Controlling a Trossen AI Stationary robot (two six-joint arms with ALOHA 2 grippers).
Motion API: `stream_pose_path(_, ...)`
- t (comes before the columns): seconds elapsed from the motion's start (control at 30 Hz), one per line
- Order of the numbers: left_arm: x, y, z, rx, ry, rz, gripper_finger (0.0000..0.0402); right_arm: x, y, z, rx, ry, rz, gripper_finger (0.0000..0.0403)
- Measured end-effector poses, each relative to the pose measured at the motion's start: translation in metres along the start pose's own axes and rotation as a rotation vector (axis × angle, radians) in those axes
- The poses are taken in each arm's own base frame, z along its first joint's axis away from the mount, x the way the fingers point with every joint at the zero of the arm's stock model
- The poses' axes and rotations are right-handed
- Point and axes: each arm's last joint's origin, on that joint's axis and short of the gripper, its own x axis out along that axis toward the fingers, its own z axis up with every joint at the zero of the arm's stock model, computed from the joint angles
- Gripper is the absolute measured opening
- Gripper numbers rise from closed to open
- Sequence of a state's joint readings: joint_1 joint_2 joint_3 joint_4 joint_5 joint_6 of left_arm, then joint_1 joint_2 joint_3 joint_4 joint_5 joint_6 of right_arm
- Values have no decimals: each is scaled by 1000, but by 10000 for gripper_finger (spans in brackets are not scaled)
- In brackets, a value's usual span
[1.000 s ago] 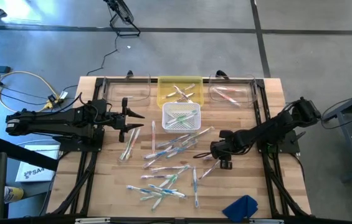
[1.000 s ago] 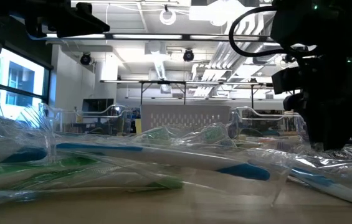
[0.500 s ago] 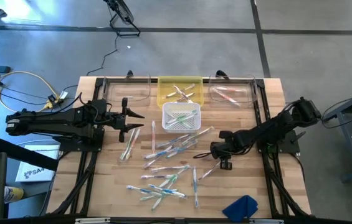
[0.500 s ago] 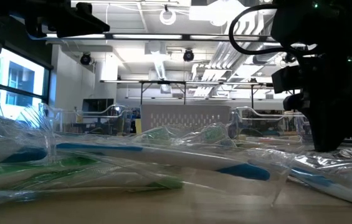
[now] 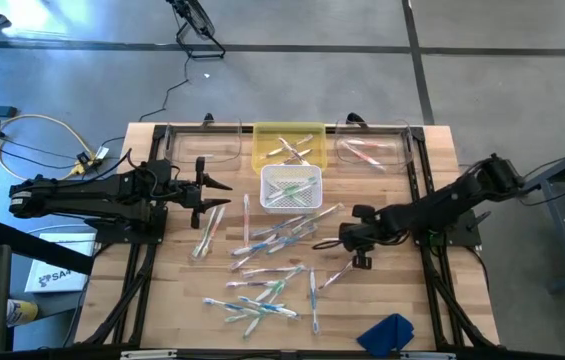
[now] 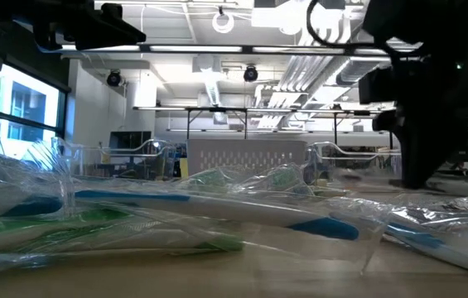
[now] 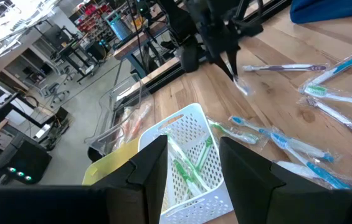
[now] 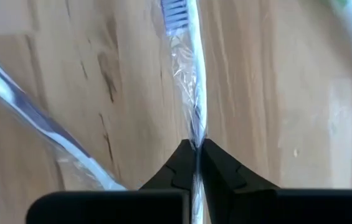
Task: Pick & Place Toothbrushes
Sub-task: Put the purple toothbrush into the yellow bin
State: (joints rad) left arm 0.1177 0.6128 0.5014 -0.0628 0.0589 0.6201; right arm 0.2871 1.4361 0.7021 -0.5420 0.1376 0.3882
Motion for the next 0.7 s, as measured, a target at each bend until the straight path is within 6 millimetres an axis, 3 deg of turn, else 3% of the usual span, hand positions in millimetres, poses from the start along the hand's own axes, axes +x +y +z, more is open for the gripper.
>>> stream_pose_path(0.7,0,0,0,0,0,0,141,-92,-8,36,-5,-472,-71,5)
